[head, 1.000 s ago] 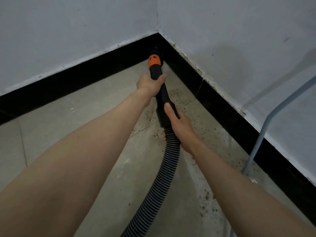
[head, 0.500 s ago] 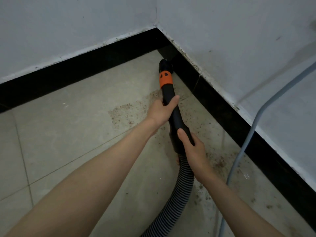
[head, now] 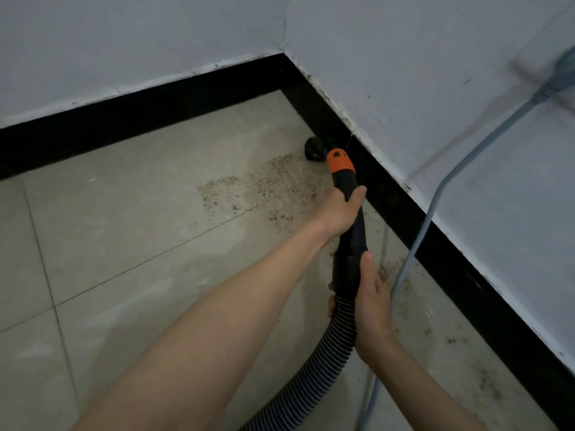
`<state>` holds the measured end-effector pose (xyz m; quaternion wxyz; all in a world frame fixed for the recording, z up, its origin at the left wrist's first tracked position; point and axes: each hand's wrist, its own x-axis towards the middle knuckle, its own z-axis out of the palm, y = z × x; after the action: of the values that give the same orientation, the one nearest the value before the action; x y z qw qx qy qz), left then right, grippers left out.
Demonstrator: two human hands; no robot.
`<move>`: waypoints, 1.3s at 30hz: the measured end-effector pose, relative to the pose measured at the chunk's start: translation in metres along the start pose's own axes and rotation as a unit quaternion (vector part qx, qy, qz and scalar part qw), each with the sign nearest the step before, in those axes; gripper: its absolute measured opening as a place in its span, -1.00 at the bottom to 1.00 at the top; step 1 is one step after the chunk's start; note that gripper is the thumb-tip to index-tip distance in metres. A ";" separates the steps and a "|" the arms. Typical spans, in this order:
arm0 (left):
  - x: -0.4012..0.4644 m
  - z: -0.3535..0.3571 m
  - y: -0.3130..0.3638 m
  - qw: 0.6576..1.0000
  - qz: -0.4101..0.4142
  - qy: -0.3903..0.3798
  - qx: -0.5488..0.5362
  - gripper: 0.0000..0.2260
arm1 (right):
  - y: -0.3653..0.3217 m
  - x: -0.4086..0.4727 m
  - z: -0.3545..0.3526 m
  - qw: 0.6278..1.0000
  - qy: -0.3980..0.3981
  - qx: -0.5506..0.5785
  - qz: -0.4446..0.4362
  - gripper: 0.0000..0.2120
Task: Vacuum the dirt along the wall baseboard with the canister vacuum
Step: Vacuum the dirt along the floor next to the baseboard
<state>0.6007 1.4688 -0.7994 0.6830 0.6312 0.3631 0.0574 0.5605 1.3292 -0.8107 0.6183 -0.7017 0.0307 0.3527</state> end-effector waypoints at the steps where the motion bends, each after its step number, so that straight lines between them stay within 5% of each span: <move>1: -0.001 0.003 -0.001 1.000 0.003 0.008 0.007 -0.60 | 0.001 -0.003 0.000 1.000 -0.009 0.007 0.005 -0.37; 7: -0.003 0.001 0.003 1.000 0.005 0.016 0.024 -0.51 | -0.004 -0.003 0.002 0.997 -0.062 0.046 0.033 -0.23; 15: -0.003 -0.005 0.008 0.999 -0.016 0.033 0.011 -0.51 | -0.009 0.000 0.004 0.989 -0.103 0.069 0.077 -0.39; 39: -0.058 -0.032 -0.011 0.994 -0.058 0.089 -0.028 -0.42 | 0.003 -0.039 0.006 0.980 -0.178 0.007 0.091 -0.30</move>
<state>0.5361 1.4618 -0.7829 0.6678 0.5822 0.4561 0.0839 0.5275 1.3189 -0.7921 0.5846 -0.6174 -0.0137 0.5262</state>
